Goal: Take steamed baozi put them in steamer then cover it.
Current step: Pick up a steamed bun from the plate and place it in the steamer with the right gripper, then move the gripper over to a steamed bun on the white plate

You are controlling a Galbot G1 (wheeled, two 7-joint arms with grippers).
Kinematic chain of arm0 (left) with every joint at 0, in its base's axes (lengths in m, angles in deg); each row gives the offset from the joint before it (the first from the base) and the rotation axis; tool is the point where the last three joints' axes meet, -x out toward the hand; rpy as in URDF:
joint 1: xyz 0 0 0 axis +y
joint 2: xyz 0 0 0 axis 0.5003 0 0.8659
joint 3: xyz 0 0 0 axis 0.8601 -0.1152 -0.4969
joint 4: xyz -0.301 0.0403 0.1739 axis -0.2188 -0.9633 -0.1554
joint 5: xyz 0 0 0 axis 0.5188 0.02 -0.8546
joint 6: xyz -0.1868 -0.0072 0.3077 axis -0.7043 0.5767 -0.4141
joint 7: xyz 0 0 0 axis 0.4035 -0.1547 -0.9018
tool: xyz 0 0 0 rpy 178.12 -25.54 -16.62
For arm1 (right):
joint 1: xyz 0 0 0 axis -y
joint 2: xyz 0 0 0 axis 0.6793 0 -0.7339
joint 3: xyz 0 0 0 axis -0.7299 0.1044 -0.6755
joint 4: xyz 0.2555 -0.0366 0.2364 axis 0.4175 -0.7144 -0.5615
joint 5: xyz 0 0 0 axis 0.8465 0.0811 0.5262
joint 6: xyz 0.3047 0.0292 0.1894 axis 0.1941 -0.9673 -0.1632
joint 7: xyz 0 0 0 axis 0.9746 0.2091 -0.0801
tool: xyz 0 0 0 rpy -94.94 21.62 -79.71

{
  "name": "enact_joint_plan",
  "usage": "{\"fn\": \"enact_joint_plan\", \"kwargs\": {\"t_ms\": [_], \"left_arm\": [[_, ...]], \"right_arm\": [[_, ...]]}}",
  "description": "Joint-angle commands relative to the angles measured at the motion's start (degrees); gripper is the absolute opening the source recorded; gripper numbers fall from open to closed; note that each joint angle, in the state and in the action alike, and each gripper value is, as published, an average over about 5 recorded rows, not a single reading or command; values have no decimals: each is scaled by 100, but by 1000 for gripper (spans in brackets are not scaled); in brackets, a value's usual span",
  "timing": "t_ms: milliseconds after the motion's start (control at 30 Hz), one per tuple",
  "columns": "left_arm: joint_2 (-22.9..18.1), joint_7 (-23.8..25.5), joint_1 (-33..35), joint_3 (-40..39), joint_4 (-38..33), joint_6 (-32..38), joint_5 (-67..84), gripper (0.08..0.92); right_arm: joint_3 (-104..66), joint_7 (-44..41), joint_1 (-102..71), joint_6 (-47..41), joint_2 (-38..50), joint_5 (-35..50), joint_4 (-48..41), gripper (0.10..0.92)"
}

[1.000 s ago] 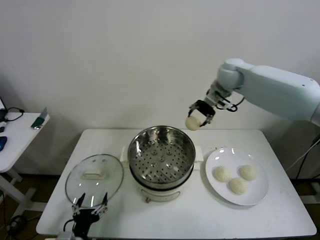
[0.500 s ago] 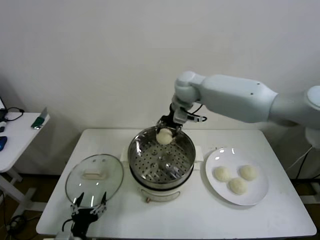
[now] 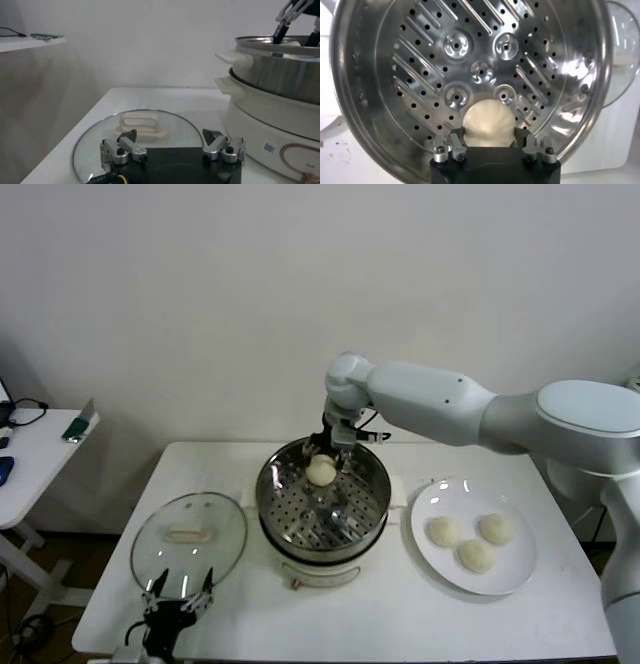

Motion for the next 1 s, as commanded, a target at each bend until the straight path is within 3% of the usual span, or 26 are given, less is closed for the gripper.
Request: {"fn": "enact_joint_plan", "kwargs": {"t_ms": [33,133,233,367,433,600,767,1000], "left_arm": [[7,-2,13,-4,-17,-2,4,823],[6,-1,32,-11,-45,-7,2,823],[1,-1,43,-26,-61,-12,-8,823],[6,3,37,-53,-71,-13,-32,823],[9,7,14,-69,-68,-14,-43,823],[23,15,-31,-107,-68,-23,-62,823],[35,16,-45,-95,-63,-17,-63,823],[20,10,-77,-61,-79,-8,-60,823]], "right_arm": [[109,2,55,148,-109,170,-248,758],[236,-216,493,64,70,858,-11,810],[550,-670,1185,-324,404,2212,309,821],[1510,-1339,2135,-1547,1133,4568,623,823],[1815,-1509,2370,-2189,1590,5016,622,823],[2514,-1298,2634,-3508,2734,5158,1019,823],[3023,-789,2609,-4545,3855,5015,2333,823],[2567,-102,1522,-5404,4505,4548,3012,823]]}}
